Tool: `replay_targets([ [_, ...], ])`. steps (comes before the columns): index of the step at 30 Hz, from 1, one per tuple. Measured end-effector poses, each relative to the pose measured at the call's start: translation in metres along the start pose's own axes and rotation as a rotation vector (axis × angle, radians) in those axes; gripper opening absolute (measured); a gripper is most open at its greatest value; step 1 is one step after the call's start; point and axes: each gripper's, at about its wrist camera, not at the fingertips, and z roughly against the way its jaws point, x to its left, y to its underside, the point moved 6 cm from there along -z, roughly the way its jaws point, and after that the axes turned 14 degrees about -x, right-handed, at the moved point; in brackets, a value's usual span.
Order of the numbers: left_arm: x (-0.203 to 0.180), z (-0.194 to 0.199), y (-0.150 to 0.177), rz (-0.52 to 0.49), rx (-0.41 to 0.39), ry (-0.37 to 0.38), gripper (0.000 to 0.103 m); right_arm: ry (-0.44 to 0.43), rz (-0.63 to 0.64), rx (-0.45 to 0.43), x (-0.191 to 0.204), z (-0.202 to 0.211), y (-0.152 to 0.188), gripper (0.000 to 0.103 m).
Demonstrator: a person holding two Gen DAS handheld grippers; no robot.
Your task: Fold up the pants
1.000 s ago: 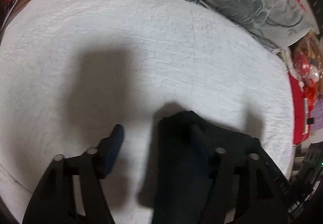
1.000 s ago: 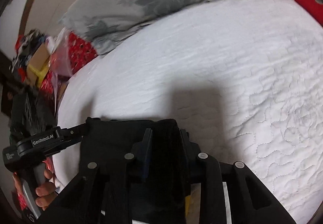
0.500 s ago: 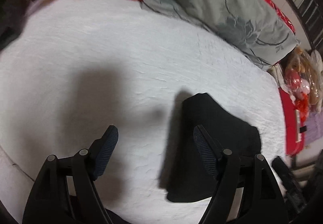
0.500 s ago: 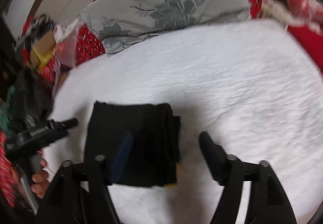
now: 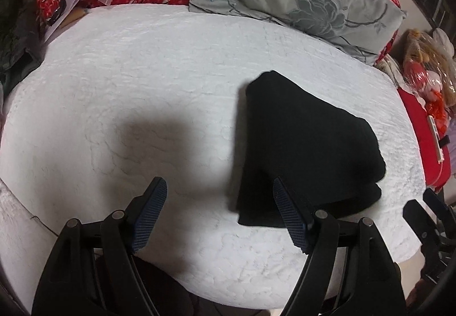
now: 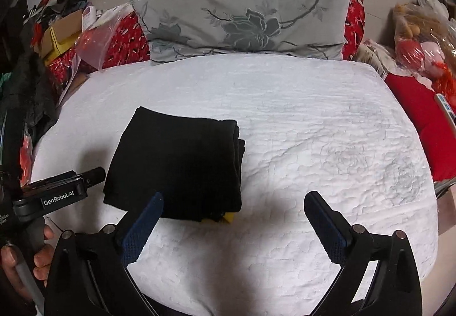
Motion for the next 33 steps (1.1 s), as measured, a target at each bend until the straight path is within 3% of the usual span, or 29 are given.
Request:
replay_targets([
  [6, -0.004, 0.009, 0.003, -0.035, -0.035, -0.048, 0.077, -0.006, -0.035, 0.008, -0.007, 0.001, 0.006, 0.100],
  [18, -0.008, 0.025, -0.001, -0.078, -0.124, -0.113, 0.077, 0.033, -0.026, -0.065, -0.013, 0.015, 0.005, 0.100],
  [33, -0.001, 0.026, 0.001, -0.092, -0.117, -0.127, 0.077, 0.037, -0.071, -0.062, -0.021, 0.016, 0.009, 0.100],
])
